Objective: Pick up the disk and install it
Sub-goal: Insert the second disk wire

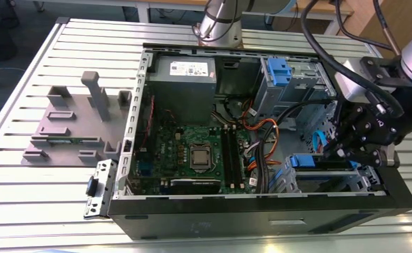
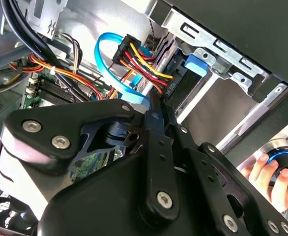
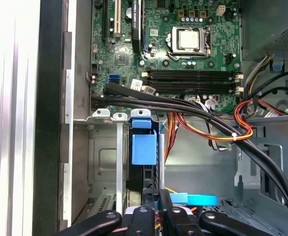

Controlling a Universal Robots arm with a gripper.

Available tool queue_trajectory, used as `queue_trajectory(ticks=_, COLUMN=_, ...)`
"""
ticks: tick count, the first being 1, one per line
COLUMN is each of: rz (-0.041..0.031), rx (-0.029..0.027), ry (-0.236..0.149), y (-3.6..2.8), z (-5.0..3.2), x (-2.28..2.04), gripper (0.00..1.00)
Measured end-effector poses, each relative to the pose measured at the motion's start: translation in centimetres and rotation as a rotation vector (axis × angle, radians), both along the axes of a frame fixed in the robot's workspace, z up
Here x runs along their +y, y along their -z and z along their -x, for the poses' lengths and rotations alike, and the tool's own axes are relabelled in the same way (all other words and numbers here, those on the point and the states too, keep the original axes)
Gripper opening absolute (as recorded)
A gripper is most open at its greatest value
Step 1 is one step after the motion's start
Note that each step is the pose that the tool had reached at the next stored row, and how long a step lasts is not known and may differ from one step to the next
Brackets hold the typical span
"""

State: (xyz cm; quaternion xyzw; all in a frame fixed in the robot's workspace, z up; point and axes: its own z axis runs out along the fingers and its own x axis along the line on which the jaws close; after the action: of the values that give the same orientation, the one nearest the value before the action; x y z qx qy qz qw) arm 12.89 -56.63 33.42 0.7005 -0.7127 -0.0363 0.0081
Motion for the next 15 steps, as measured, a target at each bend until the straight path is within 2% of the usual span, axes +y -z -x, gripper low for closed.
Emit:
queue_trajectory(ticks=10, rz=-0.0020, rx=0.0000, ry=0.000, y=0.44, z=0.03, x=-0.45, gripper=0.16)
queue_trajectory(ticks=15, rz=-0.0024, rx=0.0000, ry=0.000, y=0.51, z=0.03, x=-0.45, gripper=0.16)
